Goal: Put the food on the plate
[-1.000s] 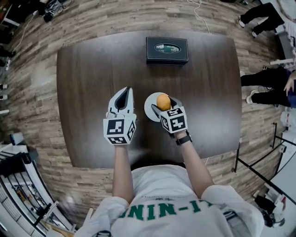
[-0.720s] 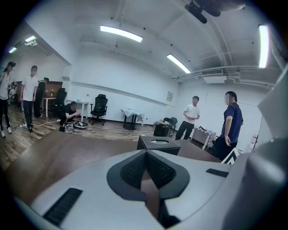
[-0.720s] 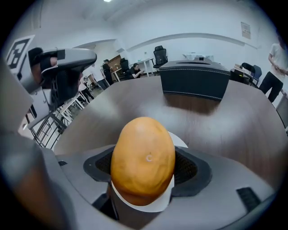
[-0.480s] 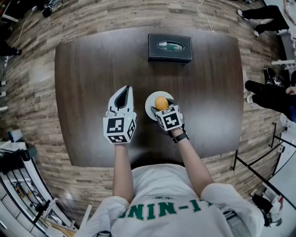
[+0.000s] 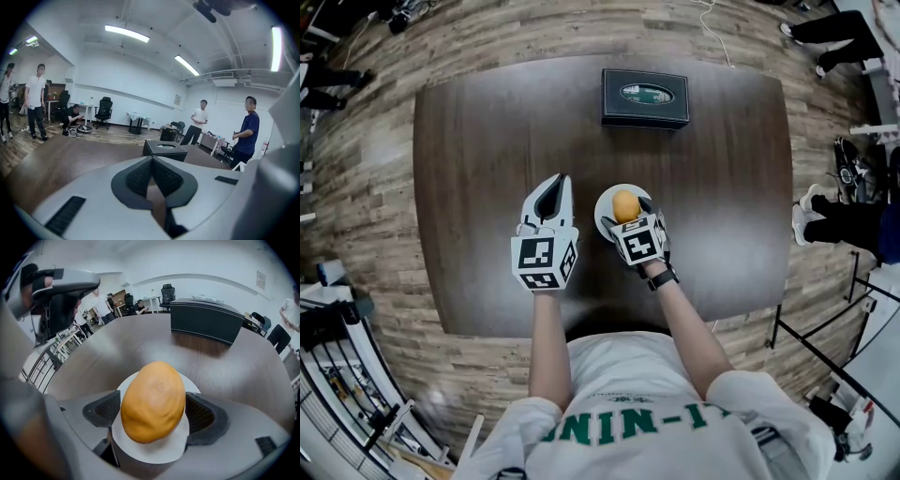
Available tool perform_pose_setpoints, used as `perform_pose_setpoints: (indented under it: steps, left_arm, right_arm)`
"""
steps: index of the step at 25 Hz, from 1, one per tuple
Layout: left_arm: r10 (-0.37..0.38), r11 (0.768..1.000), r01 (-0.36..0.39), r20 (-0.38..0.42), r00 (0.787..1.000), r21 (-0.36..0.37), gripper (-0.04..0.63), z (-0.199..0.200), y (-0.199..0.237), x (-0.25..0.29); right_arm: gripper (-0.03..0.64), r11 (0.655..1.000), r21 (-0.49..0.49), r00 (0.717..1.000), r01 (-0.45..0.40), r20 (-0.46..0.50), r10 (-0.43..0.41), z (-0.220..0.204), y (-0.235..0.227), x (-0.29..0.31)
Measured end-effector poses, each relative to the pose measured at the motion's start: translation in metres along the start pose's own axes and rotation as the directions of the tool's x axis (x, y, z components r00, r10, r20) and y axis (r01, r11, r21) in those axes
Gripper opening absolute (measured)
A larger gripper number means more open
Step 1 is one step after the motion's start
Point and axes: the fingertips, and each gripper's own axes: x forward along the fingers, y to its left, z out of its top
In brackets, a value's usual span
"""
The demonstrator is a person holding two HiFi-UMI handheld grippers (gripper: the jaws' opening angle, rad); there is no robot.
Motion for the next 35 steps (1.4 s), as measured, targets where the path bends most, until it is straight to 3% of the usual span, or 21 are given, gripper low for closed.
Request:
perform_pose_setpoints:
  steps: [9, 14, 19, 27, 30, 35]
  left_arm:
    - [0.015, 1.0, -0.015, 0.031, 0.999, 0.008, 0.012, 0.014, -0.006, -0.02]
    - [0.021, 0.999, -0.023, 0.051, 0.998, 0.026, 0.012, 0.024, -0.017, -0.035]
    - [0.026, 0.998, -0.03, 0.085, 0.996, 0.049, 0.012, 0.04, -0.031, -0.057]
    - [0.039, 0.994, -0.053, 0.144, 0.989, 0.091, 0.012, 0.064, -0.061, -0.094]
    - [0.051, 0.994, -0.067, 0.171, 0.984, 0.09, 0.012, 0.071, -0.073, -0.111]
    - [0.06, 0.99, -0.087, 0.218, 0.974, 0.113, 0.012, 0.083, -0.095, -0.141]
  right_arm:
    - [0.5, 1.0, 0.014, 0.994, 0.015, 0.11, -0.016, 0.017, -0.005, -0.026]
    - [0.508, 0.994, 0.09, 0.959, -0.067, 0.28, 0.039, 0.038, -0.002, -0.059]
    - [0.506, 0.995, 0.088, 0.948, -0.056, 0.317, 0.025, 0.038, -0.004, -0.092]
    - [0.431, 0.995, 0.1, 0.91, -0.009, 0.413, -0.033, 0.037, -0.019, -0.153]
    - [0.405, 0.992, 0.126, 0.886, 0.027, 0.456, -0.082, 0.036, -0.029, -0.181]
    - [0.365, 0.992, 0.127, 0.841, 0.023, 0.534, -0.088, 0.037, -0.034, -0.228]
